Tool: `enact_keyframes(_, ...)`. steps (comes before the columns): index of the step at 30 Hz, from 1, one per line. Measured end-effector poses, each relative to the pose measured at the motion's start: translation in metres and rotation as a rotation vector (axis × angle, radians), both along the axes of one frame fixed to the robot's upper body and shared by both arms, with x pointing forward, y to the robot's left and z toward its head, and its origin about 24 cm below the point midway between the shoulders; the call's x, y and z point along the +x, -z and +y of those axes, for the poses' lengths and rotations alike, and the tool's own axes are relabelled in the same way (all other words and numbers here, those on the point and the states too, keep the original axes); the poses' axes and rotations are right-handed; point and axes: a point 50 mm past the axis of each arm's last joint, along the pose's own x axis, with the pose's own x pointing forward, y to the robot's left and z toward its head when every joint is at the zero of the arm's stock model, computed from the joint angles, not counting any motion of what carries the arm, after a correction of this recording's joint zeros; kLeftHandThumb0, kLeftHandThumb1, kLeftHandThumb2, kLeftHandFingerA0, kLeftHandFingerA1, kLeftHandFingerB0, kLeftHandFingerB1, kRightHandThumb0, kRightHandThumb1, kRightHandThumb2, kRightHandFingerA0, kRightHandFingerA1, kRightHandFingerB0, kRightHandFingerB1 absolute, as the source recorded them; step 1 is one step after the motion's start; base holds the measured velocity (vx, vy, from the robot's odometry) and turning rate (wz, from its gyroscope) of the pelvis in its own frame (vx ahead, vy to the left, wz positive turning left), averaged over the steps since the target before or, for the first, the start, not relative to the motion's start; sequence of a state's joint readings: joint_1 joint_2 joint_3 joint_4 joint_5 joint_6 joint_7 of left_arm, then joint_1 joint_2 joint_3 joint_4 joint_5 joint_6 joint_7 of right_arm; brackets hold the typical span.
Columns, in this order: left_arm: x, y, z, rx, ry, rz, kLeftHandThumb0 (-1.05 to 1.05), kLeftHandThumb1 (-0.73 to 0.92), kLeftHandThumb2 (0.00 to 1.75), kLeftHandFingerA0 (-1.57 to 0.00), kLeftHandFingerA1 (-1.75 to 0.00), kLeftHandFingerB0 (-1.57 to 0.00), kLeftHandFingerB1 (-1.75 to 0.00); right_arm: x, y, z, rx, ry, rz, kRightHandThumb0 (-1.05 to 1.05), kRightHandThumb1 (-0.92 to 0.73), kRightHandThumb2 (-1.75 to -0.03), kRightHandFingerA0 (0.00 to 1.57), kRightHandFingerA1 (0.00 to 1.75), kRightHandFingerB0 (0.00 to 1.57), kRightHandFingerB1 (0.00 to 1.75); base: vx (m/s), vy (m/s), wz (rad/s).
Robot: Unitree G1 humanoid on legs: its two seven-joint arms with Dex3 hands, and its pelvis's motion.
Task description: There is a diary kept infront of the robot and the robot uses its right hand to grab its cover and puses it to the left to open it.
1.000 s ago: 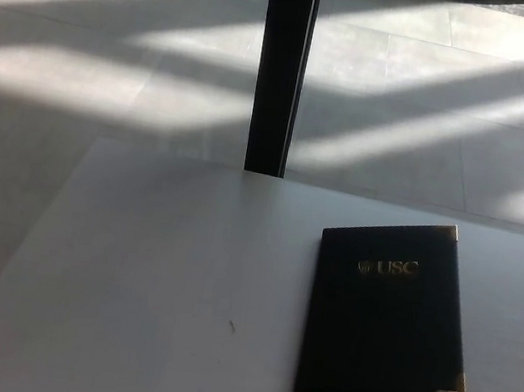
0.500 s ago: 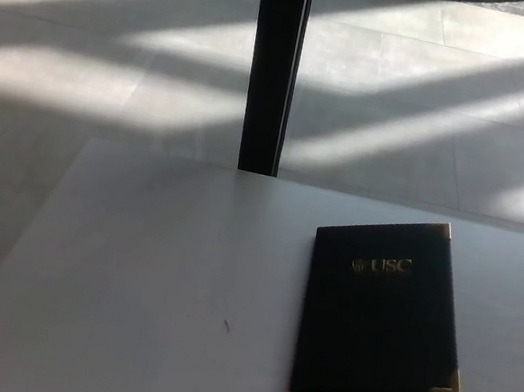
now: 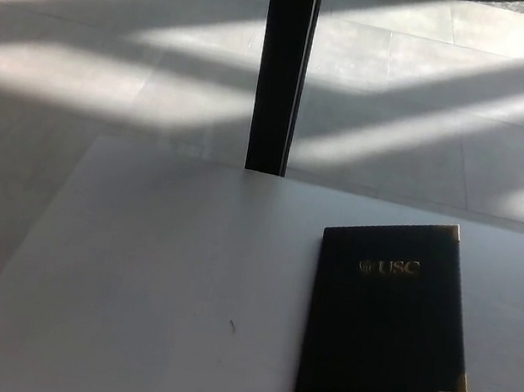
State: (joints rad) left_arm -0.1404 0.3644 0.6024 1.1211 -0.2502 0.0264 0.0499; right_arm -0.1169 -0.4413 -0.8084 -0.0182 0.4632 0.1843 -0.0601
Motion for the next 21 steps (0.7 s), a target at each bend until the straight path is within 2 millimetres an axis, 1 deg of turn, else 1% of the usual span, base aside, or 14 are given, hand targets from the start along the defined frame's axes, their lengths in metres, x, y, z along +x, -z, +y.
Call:
enact_keyframes(1, -0.001, 0.000, 0.000, -0.001, 0.000, 0.002, -0.83, 0.92, 0.91, -0.43, -1.11, -0.43, -0.98, 0.006, 0.000, 0.010, 0.005, -0.035, -0.003, -0.66, -0.60, -1.03, 0.62, 0.69, 0.42, 0.59, 0.00, 0.000, 0.00)
enact_keyframes(2, -0.001, 0.001, 0.000, -0.001, -0.001, 0.003, -0.83, 0.92, 0.91, -0.43, -1.11, -0.43, -0.98, 0.010, 0.001, 0.017, 0.009, -0.061, -0.001, -0.66, -0.60, -1.03, 0.62, 0.69, 0.42, 0.59, 0.00, 0.000, 0.00)
enact_keyframes(3, -0.001, 0.001, 0.000, -0.001, 0.000, 0.003, -0.83, 0.92, 0.90, -0.44, -1.08, -0.43, -0.95, 0.014, 0.003, 0.025, 0.017, -0.087, 0.001, -0.61, -0.82, -0.65, 0.54, 0.56, 0.44, 0.49, 0.00, 0.000, 0.00)
enact_keyframes(5, -0.001, 0.001, 0.000, -0.002, 0.001, 0.003, -0.83, 0.92, 0.91, -0.41, -1.06, -0.44, -0.93, 0.021, 0.007, 0.039, 0.034, -0.138, 0.013, -0.49, -0.89, -0.66, 0.47, 0.50, 0.36, 0.44, 0.00, 0.000, 0.00)
enact_keyframes(6, -0.001, 0.001, 0.000, -0.002, 0.001, 0.004, -0.87, 0.80, 1.09, -0.46, -0.91, -0.48, -0.85, 0.025, 0.010, 0.047, 0.042, -0.167, 0.022, -0.46, -0.91, -0.66, 0.46, 0.50, 0.35, 0.43, 0.00, 0.000, 0.00)
enact_keyframes(7, -0.001, 0.001, -0.001, -0.003, 0.001, 0.005, -0.87, 0.80, 1.09, -0.46, -0.91, -0.48, -0.85, 0.029, 0.014, 0.057, 0.054, -0.199, 0.036, -0.46, -0.91, -0.66, 0.46, 0.50, 0.35, 0.43, 0.00, 0.000, 0.00)
enact_keyframes(8, -0.001, 0.001, -0.001, -0.003, 0.001, 0.005, -0.83, 0.92, 0.91, -0.40, -1.08, -0.44, -1.14, 0.032, 0.016, 0.062, 0.063, -0.215, 0.044, -0.46, -0.92, -0.68, 0.45, 0.50, 0.34, 0.43, 0.00, 0.000, 0.00)
enact_keyframes(11, -0.002, 0.001, -0.001, -0.005, -0.002, 0.006, -0.83, 0.92, 0.91, -0.41, -1.09, -0.45, -1.02, 0.040, 0.028, 0.084, 0.107, -0.280, 0.087, -0.48, -0.92, -0.71, 0.44, 0.51, 0.33, 0.44, 0.00, 0.000, 0.00)
enact_keyframes(12, -0.002, 0.001, -0.001, -0.005, -0.002, 0.006, -0.87, 0.80, 1.10, -0.47, -0.93, -0.49, -0.87, 0.042, 0.033, 0.089, 0.127, -0.295, 0.101, -0.48, -0.92, -0.72, 0.43, 0.51, 0.33, 0.44, 0.00, 0.000, 0.00)
enact_keyframes(17, -0.002, 0.001, 0.000, -0.005, -0.006, 0.005, -0.86, 0.81, 1.10, -0.45, -0.90, -0.47, -0.83, 0.048, 0.051, 0.111, 0.216, -0.339, 0.168, -0.55, -0.92, -0.75, 0.41, 0.51, 0.33, 0.45, 0.00, 0.000, 0.00)
enact_keyframes(18, -0.002, 0.000, 0.001, -0.002, -0.005, 0.003, -0.82, 0.92, 0.90, -0.40, -1.05, -0.42, -0.97, 0.049, 0.055, 0.114, 0.236, -0.344, 0.181, -0.57, -0.92, -0.76, 0.40, 0.51, 0.32, 0.46, 0.00, 0.000, 0.00)
enact_keyframes(19, -0.001, 0.000, 0.001, 0.000, -0.005, 0.003, -0.86, 0.81, 1.10, -0.45, -0.90, -0.46, -0.84, 0.049, 0.057, 0.116, 0.246, -0.346, 0.187, -0.60, -0.92, -0.76, 0.43, 0.53, 0.33, 0.45, 0.00, 0.000, 0.00)
enact_keyframes(20, -0.001, -0.001, 0.002, 0.002, -0.004, 0.003, -0.86, 0.81, 1.10, -0.46, -0.92, -0.47, -0.85, 0.050, 0.059, 0.119, 0.260, -0.350, 0.196, -0.55, -0.73, -1.12, 0.44, 0.64, 0.24, 0.53, 0.00, 0.000, 0.00)
enact_keyframes(21, -0.001, -0.001, 0.003, 0.005, -0.002, 0.005, -0.81, 0.92, 0.91, -0.39, -1.04, -0.38, -0.90, 0.050, 0.062, 0.123, 0.273, -0.359, 0.206, -0.53, -0.73, -1.12, 0.45, 0.64, 0.26, 0.53, 0.00, 0.000, 0.00)
